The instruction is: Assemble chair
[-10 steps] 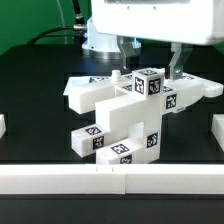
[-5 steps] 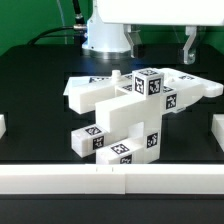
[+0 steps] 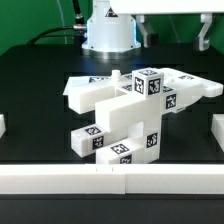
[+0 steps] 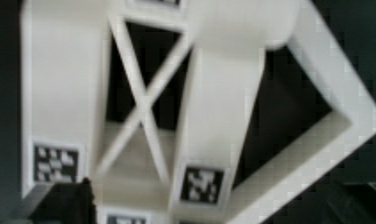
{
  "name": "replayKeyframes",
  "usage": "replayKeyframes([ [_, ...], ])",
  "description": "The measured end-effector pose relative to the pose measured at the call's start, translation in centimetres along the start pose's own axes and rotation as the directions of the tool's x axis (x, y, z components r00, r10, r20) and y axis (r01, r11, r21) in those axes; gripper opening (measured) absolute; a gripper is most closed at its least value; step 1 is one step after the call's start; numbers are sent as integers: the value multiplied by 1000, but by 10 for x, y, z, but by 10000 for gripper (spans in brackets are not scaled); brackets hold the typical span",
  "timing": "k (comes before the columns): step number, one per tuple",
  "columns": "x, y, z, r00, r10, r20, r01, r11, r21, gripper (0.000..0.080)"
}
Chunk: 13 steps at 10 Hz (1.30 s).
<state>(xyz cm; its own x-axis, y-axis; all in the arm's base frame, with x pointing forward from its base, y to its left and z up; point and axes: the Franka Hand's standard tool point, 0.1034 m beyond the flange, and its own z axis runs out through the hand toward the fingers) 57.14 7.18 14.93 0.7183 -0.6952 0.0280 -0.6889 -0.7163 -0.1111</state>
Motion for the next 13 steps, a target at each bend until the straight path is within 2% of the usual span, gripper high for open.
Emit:
replayKeyframes([
  [4, -3, 0, 3, 1000, -18, 1, 18, 1000, -3, 649],
  [5, -20, 1, 4, 998, -63, 4, 63, 998, -4, 649],
  [6, -40, 2, 6, 991, -131, 14, 132, 991, -17, 649],
  [7, -54, 1, 10, 976, -219, 4, 219, 976, -13, 649],
  [9, -78, 9, 15, 962, -273, 22, 274, 962, -19, 649],
  [11, -74, 8, 15, 963, -269, 19, 269, 963, -20, 649],
  [13, -79, 9, 16, 959, -281, 21, 282, 959, -24, 649],
])
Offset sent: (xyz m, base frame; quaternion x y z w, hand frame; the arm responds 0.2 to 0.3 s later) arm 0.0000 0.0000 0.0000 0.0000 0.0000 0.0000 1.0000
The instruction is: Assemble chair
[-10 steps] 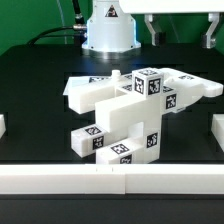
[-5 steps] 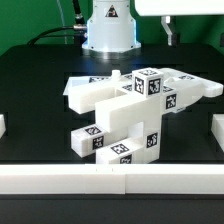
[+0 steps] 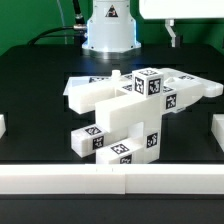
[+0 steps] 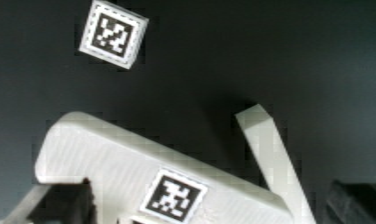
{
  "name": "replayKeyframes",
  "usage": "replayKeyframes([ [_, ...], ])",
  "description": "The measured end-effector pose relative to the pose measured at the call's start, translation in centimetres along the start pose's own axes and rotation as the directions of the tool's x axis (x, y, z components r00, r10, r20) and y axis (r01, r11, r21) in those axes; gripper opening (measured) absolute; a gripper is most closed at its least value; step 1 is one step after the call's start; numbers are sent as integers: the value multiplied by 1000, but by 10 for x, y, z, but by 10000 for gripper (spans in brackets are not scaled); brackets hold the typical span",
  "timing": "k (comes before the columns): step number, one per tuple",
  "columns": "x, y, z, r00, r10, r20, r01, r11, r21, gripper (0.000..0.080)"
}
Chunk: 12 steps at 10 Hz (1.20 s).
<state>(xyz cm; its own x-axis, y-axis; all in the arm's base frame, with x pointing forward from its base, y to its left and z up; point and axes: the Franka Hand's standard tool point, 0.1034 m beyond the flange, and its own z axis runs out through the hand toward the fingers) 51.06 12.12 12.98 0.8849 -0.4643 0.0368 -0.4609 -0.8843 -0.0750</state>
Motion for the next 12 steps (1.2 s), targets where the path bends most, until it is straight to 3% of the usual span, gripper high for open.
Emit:
replayKeyframes([
  [2, -34, -2, -2, 998, -63, 21, 63, 998, -4, 649],
  [4, -51, 7, 0, 996, -83, 25, 84, 997, -1, 649],
  [6, -50, 24, 12, 995, -104, 0, 104, 995, 1, 649],
  [9, -40, 40, 38, 992, -121, -27, 121, 992, -23, 649],
  [12, -38, 43, 44, 993, -117, -29, 116, 993, -31, 649],
])
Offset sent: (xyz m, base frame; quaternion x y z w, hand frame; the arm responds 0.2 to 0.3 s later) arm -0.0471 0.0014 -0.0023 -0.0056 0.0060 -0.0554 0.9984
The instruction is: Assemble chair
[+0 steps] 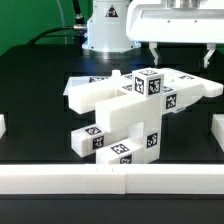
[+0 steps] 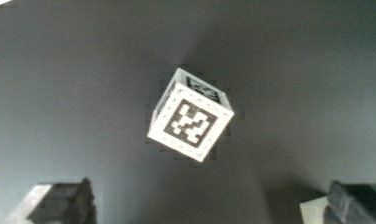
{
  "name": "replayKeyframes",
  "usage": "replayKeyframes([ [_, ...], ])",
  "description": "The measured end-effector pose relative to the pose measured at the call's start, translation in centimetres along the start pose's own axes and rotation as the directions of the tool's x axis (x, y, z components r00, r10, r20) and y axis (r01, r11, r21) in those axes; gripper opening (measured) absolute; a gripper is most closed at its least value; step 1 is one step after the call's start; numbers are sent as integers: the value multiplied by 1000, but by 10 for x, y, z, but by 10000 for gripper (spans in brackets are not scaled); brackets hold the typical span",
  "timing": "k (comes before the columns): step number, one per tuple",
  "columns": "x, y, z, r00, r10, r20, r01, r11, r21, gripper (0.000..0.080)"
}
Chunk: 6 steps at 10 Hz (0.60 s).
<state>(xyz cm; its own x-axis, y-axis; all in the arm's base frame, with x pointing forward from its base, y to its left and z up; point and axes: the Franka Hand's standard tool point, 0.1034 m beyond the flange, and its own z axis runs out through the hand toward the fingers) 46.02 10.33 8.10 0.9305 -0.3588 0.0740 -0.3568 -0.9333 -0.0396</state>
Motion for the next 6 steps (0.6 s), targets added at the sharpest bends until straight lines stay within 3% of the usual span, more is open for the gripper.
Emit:
replayKeyframes([
  [2, 0, 1, 1, 1000, -7, -3, 7, 1000, -1, 649],
  [6, 0, 5, 27, 1000, -29, -7, 29, 999, -33, 649],
])
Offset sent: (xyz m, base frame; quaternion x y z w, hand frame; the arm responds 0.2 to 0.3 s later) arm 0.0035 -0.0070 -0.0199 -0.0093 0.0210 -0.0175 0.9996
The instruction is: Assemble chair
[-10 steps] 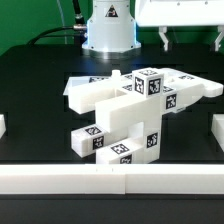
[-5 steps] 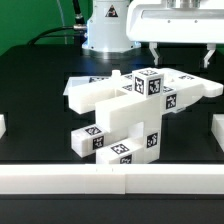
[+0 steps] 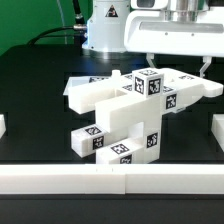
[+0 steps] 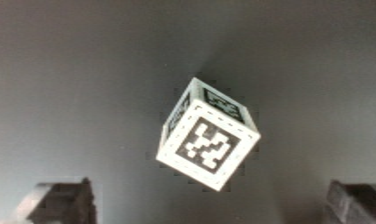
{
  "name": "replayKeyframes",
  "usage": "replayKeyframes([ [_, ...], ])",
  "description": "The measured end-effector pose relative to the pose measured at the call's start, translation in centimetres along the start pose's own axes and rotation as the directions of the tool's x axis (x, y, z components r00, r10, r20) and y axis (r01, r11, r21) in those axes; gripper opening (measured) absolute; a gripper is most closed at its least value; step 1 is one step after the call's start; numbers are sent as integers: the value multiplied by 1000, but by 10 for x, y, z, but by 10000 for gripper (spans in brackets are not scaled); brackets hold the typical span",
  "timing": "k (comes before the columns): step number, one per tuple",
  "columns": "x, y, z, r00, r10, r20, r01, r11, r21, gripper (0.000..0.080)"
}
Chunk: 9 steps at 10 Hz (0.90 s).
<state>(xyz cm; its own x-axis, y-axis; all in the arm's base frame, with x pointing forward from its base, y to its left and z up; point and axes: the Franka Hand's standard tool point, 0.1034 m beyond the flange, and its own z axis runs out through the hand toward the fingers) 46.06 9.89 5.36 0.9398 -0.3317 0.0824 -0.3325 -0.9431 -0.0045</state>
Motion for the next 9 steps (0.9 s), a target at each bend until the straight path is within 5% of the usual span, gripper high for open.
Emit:
replayKeyframes([
  [6, 0, -1, 10, 1000, -9, 3, 9, 1000, -14, 649],
  [9, -1, 4, 30, 1000, -13, 16, 13, 999, -42, 649],
])
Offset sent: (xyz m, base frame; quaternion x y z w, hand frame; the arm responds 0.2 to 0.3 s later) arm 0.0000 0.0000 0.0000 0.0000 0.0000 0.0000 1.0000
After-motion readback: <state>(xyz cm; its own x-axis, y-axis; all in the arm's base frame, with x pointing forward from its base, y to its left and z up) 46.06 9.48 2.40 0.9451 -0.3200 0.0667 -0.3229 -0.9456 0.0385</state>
